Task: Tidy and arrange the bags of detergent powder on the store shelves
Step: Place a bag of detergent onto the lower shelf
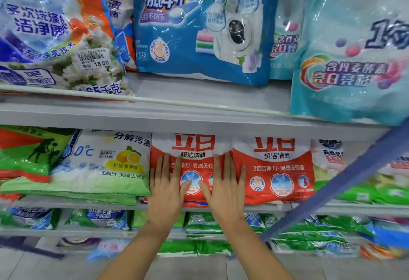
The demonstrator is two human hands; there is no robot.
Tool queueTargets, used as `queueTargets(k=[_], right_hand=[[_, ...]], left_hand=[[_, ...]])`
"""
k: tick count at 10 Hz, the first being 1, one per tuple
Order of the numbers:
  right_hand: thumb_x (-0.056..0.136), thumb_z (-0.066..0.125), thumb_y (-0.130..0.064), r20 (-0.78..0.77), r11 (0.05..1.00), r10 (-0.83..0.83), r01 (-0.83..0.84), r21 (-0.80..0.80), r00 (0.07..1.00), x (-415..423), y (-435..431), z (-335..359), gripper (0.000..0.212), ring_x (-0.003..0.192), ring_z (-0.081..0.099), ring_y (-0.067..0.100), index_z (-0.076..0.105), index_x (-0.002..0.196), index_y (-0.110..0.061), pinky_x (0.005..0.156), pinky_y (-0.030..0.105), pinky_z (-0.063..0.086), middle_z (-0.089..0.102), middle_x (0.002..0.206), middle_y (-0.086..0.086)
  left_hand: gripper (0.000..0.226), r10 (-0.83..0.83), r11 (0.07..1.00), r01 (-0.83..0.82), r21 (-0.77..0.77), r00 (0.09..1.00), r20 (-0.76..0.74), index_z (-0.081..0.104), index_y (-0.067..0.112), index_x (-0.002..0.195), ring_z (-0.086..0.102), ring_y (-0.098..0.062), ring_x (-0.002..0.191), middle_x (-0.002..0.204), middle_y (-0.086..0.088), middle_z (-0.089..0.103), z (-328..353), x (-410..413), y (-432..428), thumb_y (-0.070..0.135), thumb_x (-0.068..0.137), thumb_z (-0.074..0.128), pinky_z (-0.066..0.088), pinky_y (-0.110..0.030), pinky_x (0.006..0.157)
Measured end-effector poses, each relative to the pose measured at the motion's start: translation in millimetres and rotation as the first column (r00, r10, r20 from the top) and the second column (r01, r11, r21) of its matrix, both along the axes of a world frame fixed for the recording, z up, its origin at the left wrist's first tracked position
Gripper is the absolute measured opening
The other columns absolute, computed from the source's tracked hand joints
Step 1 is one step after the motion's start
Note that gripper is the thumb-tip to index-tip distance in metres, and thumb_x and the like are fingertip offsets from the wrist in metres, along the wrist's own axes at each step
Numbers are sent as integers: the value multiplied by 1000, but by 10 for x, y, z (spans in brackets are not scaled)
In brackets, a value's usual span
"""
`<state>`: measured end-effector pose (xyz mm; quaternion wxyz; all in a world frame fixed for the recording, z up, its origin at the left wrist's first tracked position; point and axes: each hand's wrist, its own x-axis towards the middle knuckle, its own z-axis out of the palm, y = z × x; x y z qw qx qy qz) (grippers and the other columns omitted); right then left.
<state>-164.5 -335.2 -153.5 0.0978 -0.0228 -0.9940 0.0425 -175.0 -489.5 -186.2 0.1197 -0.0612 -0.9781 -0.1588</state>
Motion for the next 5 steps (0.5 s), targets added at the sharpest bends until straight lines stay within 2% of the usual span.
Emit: queueTargets(k=[1, 2, 3, 4, 5], right_hand=[[85, 28, -63, 49, 1000, -23, 22, 22, 999, 32, -30, 17, 77, 122, 52, 32, 48, 135, -8, 107, 53, 30, 53, 133, 20], [69, 74, -49, -15, 999, -35, 35, 12, 999, 139, -117, 28, 76, 118, 55, 33, 54, 129, -8, 106, 52, 27, 57, 128, 20], [45, 91, -33, -45, 998, -15, 12, -67, 999, 371, -158, 71, 91, 118, 56, 33, 57, 127, -12, 106, 53, 27, 57, 128, 19], [38, 92, -38, -117, 996, -39, 30, -79, 992, 665, -63, 173, 90, 112, 60, 34, 63, 121, -16, 110, 50, 16, 60, 125, 18], [15, 92, -46, -151, 988, -50, 26, -155, 987, 782, 92, -36, 113, 94, 68, 33, 57, 120, -24, 113, 44, 5, 60, 126, 13]], left_hand=[[49, -23, 997, 17, -71, 995, -93, 39, 7, 136, 43, -40, 128, 139, -26, 44, 56, 57, 119, 30, 94, 46, 43, -55, 99], [52, -76, 992, 55, -110, 977, -199, 53, 4, 122, 49, -42, 120, 132, -28, 50, 176, 84, 205, 4, 72, 69, 49, -57, 90], [67, -70, 987, 45, -156, 984, -162, 70, 5, 102, 60, -42, 110, 121, -26, 60, 291, 154, 210, 0, 38, 90, 51, -56, 86], [74, -39, 983, 19, -181, 993, -109, 73, 9, 92, 65, -39, 101, 113, -23, 65, 326, 236, 174, 8, 21, 95, 55, -54, 80], [73, -92, 981, 80, -177, 994, -61, 74, 11, 83, 69, -37, 91, 106, -21, 68, 275, 429, 147, 21, 15, 96, 53, -50, 80]])
